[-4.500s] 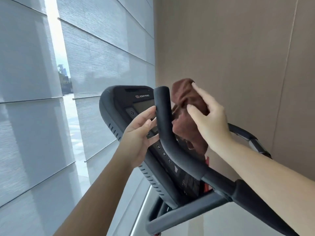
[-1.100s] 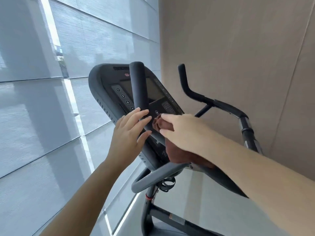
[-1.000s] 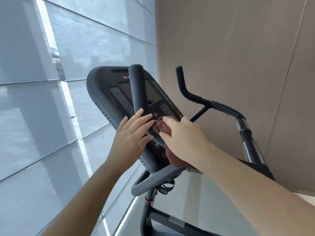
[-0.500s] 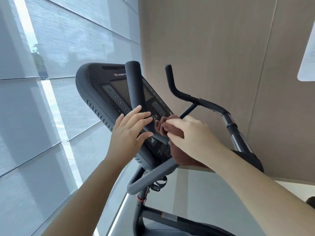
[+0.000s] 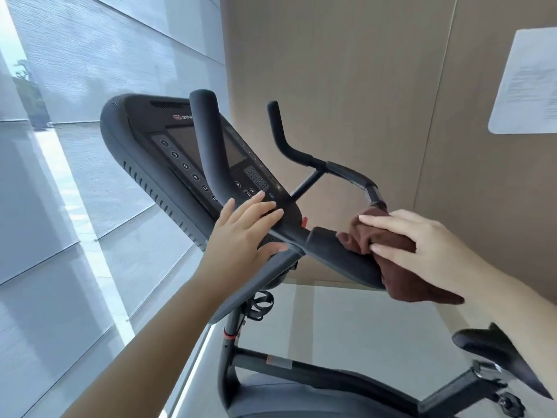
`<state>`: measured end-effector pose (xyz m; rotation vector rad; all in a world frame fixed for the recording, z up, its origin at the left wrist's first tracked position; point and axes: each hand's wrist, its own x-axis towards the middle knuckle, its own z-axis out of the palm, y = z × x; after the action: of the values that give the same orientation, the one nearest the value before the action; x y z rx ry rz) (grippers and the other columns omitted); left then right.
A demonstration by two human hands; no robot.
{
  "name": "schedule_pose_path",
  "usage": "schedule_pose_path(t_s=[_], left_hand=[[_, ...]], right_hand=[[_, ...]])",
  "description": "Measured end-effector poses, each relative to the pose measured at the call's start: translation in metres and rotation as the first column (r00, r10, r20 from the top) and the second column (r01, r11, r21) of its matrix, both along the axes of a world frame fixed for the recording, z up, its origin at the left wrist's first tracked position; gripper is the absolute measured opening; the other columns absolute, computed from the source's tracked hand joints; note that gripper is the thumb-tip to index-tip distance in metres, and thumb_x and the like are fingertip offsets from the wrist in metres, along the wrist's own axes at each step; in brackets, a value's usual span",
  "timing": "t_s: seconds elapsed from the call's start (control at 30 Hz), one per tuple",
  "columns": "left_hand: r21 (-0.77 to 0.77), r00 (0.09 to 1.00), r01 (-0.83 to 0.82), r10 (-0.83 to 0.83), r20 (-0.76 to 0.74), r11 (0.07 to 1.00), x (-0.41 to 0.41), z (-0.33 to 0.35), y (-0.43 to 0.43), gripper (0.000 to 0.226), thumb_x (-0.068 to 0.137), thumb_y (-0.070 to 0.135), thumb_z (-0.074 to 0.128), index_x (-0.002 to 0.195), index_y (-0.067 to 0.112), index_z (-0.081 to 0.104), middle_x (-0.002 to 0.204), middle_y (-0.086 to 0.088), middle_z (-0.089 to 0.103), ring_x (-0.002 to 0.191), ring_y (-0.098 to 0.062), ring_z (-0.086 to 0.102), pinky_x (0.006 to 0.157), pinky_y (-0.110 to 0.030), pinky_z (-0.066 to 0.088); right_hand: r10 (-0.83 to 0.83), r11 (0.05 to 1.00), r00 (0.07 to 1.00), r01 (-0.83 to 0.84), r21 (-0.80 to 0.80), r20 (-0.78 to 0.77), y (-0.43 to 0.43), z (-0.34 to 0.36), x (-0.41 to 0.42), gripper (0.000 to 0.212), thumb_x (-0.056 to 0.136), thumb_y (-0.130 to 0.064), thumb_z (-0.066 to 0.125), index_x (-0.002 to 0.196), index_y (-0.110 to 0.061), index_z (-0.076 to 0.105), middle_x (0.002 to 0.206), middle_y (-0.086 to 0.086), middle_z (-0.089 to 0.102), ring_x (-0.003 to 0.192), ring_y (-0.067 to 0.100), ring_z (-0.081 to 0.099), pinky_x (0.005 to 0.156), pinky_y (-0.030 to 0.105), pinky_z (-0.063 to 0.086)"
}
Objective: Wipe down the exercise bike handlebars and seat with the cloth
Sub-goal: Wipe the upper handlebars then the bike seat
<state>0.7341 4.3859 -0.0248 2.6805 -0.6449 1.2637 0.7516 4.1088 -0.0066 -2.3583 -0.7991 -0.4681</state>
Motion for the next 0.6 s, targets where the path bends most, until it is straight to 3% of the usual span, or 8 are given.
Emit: schedule_pose_path(t_s=[0.07, 0.13, 0.23, 0.4, 0.6], left_hand=[[-0.009, 0.999, 0.042, -0.043, -0.031, 0.999, 0.001, -0.003, -0.018, 0.042, 0.074, 0.027, 0.070, 0.108, 0.003, 0.064, 0.111, -0.012, 0.065, 0.118, -0.032, 0.050, 0.098, -0.057, 0.028], [-0.014, 0.997, 0.059, -0.059, -0.039, 0.998, 0.003, -0.005, -0.029, 0.041, 0.071, 0.023, 0.074, 0.105, 0.001, 0.065, 0.107, -0.013, 0.066, 0.111, -0.031, 0.055, 0.098, -0.055, 0.027], [-0.069, 0.996, 0.067, -0.071, -0.058, 0.995, 0.004, -0.006, -0.032, 0.039, 0.072, 0.026, 0.070, 0.103, 0.002, 0.066, 0.106, -0.012, 0.066, 0.107, -0.028, 0.058, 0.098, -0.048, 0.023], [-0.142, 0.994, 0.059, -0.071, -0.080, 0.988, 0.006, -0.006, -0.032, 0.037, 0.069, 0.028, 0.069, 0.100, 0.007, 0.068, 0.105, -0.008, 0.066, 0.105, -0.024, 0.058, 0.100, -0.044, 0.022], [-0.157, 0.994, 0.051, -0.064, -0.083, 0.986, 0.004, -0.004, -0.036, 0.040, 0.070, 0.034, 0.066, 0.098, 0.007, 0.068, 0.102, -0.010, 0.067, 0.102, -0.019, 0.058, 0.099, -0.037, 0.022]], right_hand=[[0.010, 1.000, 0.998, -0.010, 0.007, 0.059, 0.014, -0.004, 0.005, 0.040, 0.083, -0.027, 0.062, 0.117, -0.045, 0.054, 0.113, -0.008, 0.057, 0.102, 0.010, 0.052, 0.083, 0.012, 0.030], [0.072, 0.997, 0.994, -0.069, -0.034, 0.088, 0.036, 0.002, 0.011, 0.039, 0.084, -0.027, 0.061, 0.121, -0.039, 0.054, 0.115, -0.008, 0.056, 0.100, 0.008, 0.050, 0.081, 0.014, 0.029], [0.170, 0.982, 0.984, -0.166, -0.089, 0.049, 0.037, 0.008, 0.016, 0.037, 0.085, -0.026, 0.059, 0.120, -0.038, 0.055, 0.116, -0.010, 0.055, 0.103, 0.008, 0.050, 0.082, 0.015, 0.029], [0.222, 0.973, 0.969, -0.214, -0.081, 0.109, -0.013, -0.020, 0.002, 0.041, 0.079, -0.020, 0.068, 0.116, -0.038, 0.059, 0.117, -0.009, 0.054, 0.105, 0.019, 0.052, 0.093, 0.033, 0.041], [0.313, 0.950, 0.945, -0.311, -0.040, 0.089, 0.040, 0.009, 0.023, 0.032, 0.083, -0.020, 0.063, 0.115, -0.026, 0.062, 0.112, 0.003, 0.058, 0.104, 0.020, 0.054, 0.094, 0.033, 0.041]])
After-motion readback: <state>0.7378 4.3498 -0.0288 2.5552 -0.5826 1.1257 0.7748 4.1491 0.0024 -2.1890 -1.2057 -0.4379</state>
